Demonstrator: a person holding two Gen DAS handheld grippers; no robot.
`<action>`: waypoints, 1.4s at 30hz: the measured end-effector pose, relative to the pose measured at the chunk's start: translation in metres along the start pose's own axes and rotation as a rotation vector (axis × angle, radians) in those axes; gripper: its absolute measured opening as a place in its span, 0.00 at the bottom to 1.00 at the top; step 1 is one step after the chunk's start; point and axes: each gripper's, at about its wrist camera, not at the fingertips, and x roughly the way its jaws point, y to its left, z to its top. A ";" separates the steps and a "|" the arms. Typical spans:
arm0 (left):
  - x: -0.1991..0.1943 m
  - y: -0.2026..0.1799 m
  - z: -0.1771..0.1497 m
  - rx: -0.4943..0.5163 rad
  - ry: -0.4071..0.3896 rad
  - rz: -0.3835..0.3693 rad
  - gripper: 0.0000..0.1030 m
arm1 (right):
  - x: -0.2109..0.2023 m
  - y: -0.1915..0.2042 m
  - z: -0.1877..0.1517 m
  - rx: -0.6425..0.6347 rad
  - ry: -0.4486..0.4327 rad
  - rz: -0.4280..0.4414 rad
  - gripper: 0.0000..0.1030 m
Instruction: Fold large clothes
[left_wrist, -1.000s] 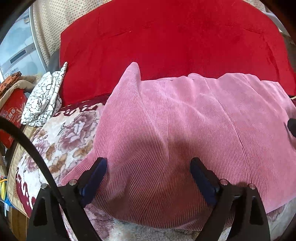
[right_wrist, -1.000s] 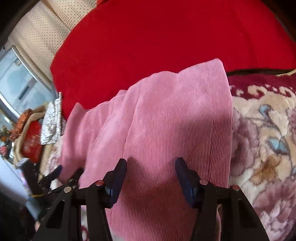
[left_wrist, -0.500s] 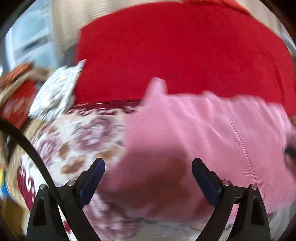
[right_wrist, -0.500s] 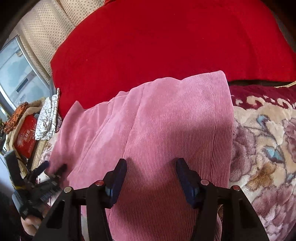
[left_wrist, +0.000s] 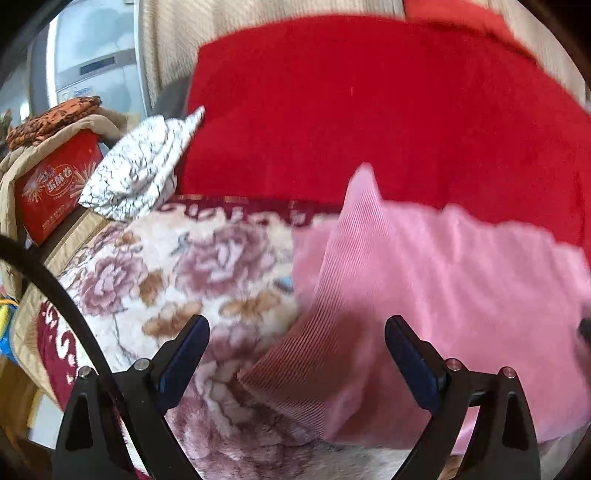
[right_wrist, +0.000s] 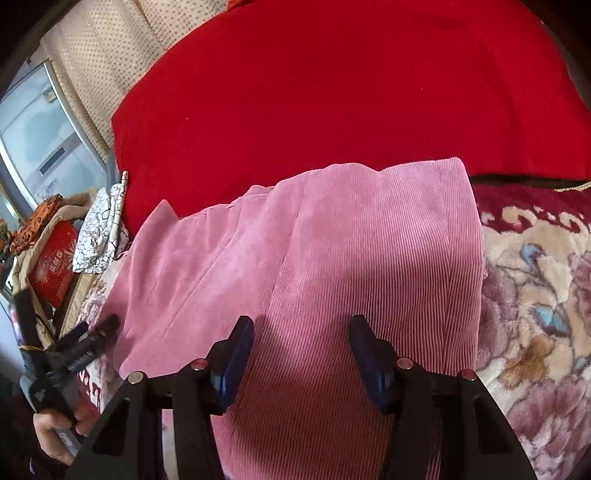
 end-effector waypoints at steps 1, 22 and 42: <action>-0.004 0.000 0.003 -0.014 -0.018 -0.020 0.94 | -0.004 0.000 0.001 0.012 -0.016 0.020 0.56; 0.011 -0.061 0.006 0.097 0.013 -0.118 0.94 | -0.023 -0.035 0.016 0.086 -0.127 -0.011 0.56; 0.050 -0.044 -0.002 0.085 0.172 -0.021 0.95 | 0.001 -0.016 0.003 0.005 -0.039 -0.087 0.55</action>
